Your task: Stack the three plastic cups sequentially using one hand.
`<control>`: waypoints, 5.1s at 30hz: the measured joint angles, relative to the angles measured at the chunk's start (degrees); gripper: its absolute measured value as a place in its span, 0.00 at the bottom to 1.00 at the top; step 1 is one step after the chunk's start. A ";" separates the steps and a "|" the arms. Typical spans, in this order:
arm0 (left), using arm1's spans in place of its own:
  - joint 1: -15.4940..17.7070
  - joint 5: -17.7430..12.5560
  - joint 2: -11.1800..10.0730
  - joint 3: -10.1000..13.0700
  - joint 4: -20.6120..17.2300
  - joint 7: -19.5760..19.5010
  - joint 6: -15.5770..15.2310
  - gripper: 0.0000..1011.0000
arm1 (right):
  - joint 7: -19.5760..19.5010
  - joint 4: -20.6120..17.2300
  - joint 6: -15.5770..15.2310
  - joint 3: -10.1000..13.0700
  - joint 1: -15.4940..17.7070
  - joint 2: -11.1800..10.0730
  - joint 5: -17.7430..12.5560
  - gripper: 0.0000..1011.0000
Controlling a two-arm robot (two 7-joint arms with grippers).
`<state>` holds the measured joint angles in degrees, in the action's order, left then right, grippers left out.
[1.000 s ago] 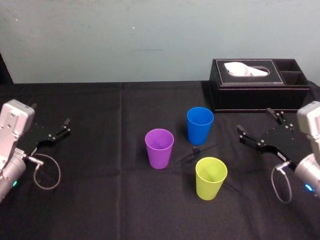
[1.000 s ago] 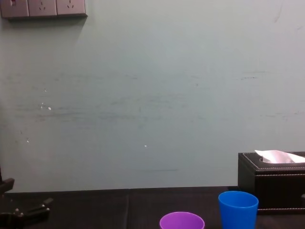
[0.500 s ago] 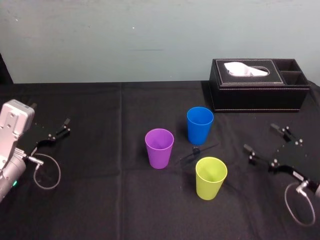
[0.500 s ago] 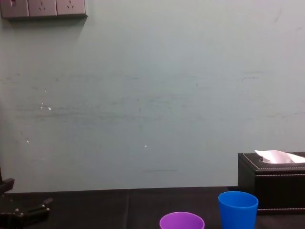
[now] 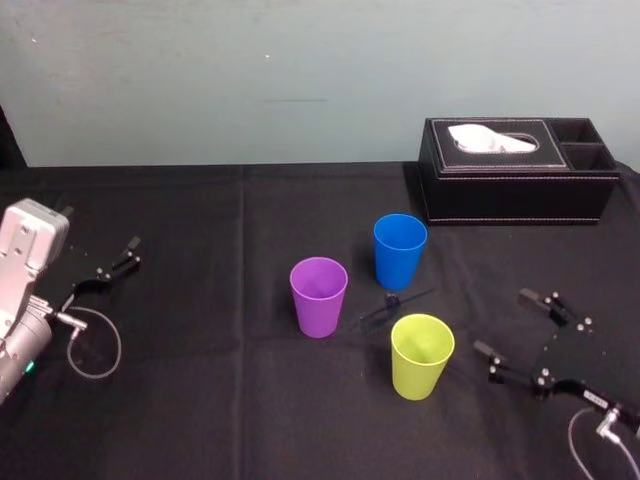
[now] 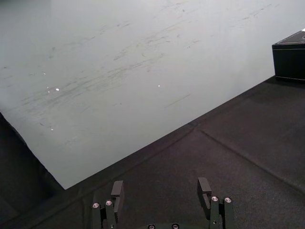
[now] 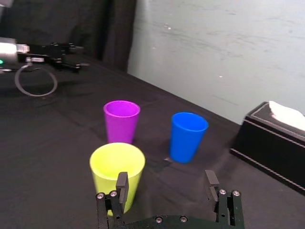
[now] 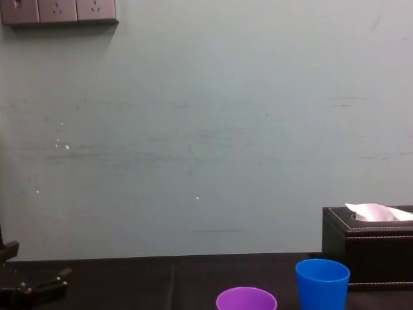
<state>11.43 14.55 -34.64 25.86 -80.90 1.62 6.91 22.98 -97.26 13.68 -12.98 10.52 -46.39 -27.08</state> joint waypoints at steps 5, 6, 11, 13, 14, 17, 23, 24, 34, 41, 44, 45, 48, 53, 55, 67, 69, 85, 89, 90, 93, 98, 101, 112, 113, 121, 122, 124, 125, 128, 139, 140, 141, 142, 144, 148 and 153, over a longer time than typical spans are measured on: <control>0.00 0.00 0.00 0.00 0.00 0.00 0.00 1.00 | 1.67 -0.58 0.55 0.10 1.33 -0.07 0.34 0.99; 0.00 0.00 0.00 0.00 0.00 0.00 0.00 1.00 | 1.87 -0.63 0.56 0.10 1.47 -0.03 0.38 0.99; 0.00 0.00 0.00 0.00 0.00 0.00 0.00 1.00 | 2.83 -0.65 0.41 0.00 1.79 0.74 0.77 0.99; 0.00 0.00 0.00 0.00 0.00 0.00 0.00 1.00 | 3.15 -0.40 0.08 -0.18 1.70 1.24 1.06 0.99; 0.00 0.00 0.00 0.00 0.00 0.00 0.00 1.00 | 3.24 -0.28 -0.06 -0.26 1.62 1.44 1.17 0.99; 0.00 0.00 0.00 0.00 0.00 0.00 0.00 1.00 | 3.74 0.18 -0.57 -0.50 1.31 2.14 1.46 0.99; 0.00 0.00 0.00 0.00 0.00 0.00 0.00 1.00 | 4.88 0.97 -1.52 -0.90 0.71 3.32 2.01 0.99; 0.00 0.00 0.00 0.00 0.00 0.00 0.00 1.00 | 5.01 1.04 -1.62 -0.94 0.65 3.45 2.12 0.99; 0.00 0.00 0.00 0.00 0.00 0.00 0.00 1.00 | 6.65 1.70 -2.39 -1.07 0.17 4.85 3.28 0.99; 0.00 0.00 0.00 0.00 0.00 0.00 0.00 1.00 | 7.68 1.86 -2.96 -0.89 0.01 5.76 3.96 0.99; 0.00 0.00 0.00 0.00 0.00 0.00 0.00 1.00 | 8.12 1.92 -3.17 -0.74 -0.05 6.22 4.17 0.99; 0.00 0.00 0.00 0.00 0.00 0.00 0.00 1.00 | 8.20 1.97 -3.23 -0.72 -0.08 6.34 4.21 0.99; 0.00 0.00 0.00 0.00 0.00 0.00 0.00 1.00 | 8.65 2.24 -3.58 -0.68 -0.35 6.87 4.39 0.99; 0.00 0.00 0.00 0.00 0.00 0.00 0.00 1.00 | 9.08 2.41 -3.98 -0.65 -0.53 7.30 4.43 0.99; 0.00 0.00 0.00 0.00 0.00 0.00 0.00 1.00 | 9.24 2.46 -4.11 -0.67 -0.54 7.45 4.48 0.99; 0.00 0.00 0.00 0.00 0.00 0.00 0.00 1.00 | 9.61 2.74 -4.57 -0.93 -0.91 8.04 4.49 0.99; 0.00 0.00 0.00 0.00 0.00 0.00 0.00 1.00 | 9.61 2.77 -4.60 -0.96 -0.97 8.11 4.49 0.99; 0.00 0.00 0.00 0.00 0.00 0.00 0.00 1.00 | 9.55 3.26 -5.02 -1.42 -1.85 8.87 4.59 0.99; 0.00 0.00 0.00 0.00 0.00 0.00 0.00 1.00 | 9.52 3.33 -5.16 -1.58 -2.12 9.06 4.59 0.99; 0.00 0.00 0.00 0.00 0.00 0.00 0.00 1.00 | 9.49 3.37 -5.19 -1.64 -2.22 9.12 4.60 0.99; 0.00 0.00 0.00 0.00 0.00 0.00 0.00 1.00 | 9.33 3.48 -5.24 -1.80 -2.47 9.29 4.69 0.99; 0.00 0.00 0.00 0.00 0.00 0.00 0.00 1.00 | 9.14 3.57 -5.39 -1.91 -2.81 9.52 4.81 0.99; 0.00 0.00 0.00 0.00 0.00 0.00 0.00 1.00 | 9.09 3.67 -5.48 -1.99 -3.02 9.64 4.84 0.99; 0.00 0.00 0.00 0.00 0.00 0.00 0.00 1.00 | 8.88 4.44 -5.74 -2.64 -4.31 10.31 5.11 0.99; 0.00 0.00 0.00 0.00 0.00 0.00 0.00 1.00 | 8.87 4.48 -5.78 -2.72 -4.41 10.36 5.15 0.99; 0.00 0.00 0.00 0.00 0.00 0.00 0.00 1.00 | 8.63 5.10 -6.42 -3.53 -5.47 11.05 5.65 0.99; 0.00 0.00 0.00 0.00 0.00 0.00 0.00 1.00 | 8.60 5.20 -6.50 -3.62 -5.59 11.12 5.72 0.99; 0.00 0.00 0.00 0.00 0.00 0.00 0.00 1.00 | 8.41 5.44 -6.75 -3.88 -5.95 11.38 5.87 0.99; 0.00 0.00 0.00 0.00 0.00 0.00 0.00 1.00 | 8.30 5.58 -6.88 -4.04 -6.14 11.51 5.96 0.99; 0.00 0.00 0.00 0.00 0.00 0.00 0.00 1.00 | 8.13 5.73 -7.06 -4.25 -6.40 11.74 6.15 0.99; 0.00 0.00 0.00 0.00 0.00 0.00 0.00 1.00 | 7.10 6.59 -8.01 -4.87 -7.43 12.76 6.85 0.99; 0.00 0.00 0.00 0.00 0.00 0.00 0.00 1.00 | 7.10 6.59 -8.01 -4.86 -7.42 12.74 6.85 0.99; 0.00 0.00 0.00 0.00 0.00 0.00 0.00 1.00 | 7.10 6.58 -8.00 -4.85 -7.40 12.72 6.84 0.99; 0.00 0.00 0.00 0.00 0.00 0.00 0.00 1.00 | 7.13 6.57 -7.99 -4.83 -7.37 12.69 6.83 0.99; 0.00 0.00 0.00 0.00 0.00 0.00 0.00 1.00 | 7.16 6.53 -7.97 -4.81 -7.35 12.67 6.82 0.98; 0.00 0.00 0.00 0.00 0.00 0.00 0.00 1.00 | 7.17 6.47 -7.89 -4.77 -7.28 12.61 6.78 0.91; 0.00 0.00 0.00 0.00 0.00 0.00 0.00 1.00 | 7.24 6.41 -7.79 -4.74 -7.22 12.55 6.72 0.78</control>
<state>11.43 14.55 -34.65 25.86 -80.90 1.62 6.91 30.22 -90.86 5.89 -17.72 3.30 -33.84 -20.36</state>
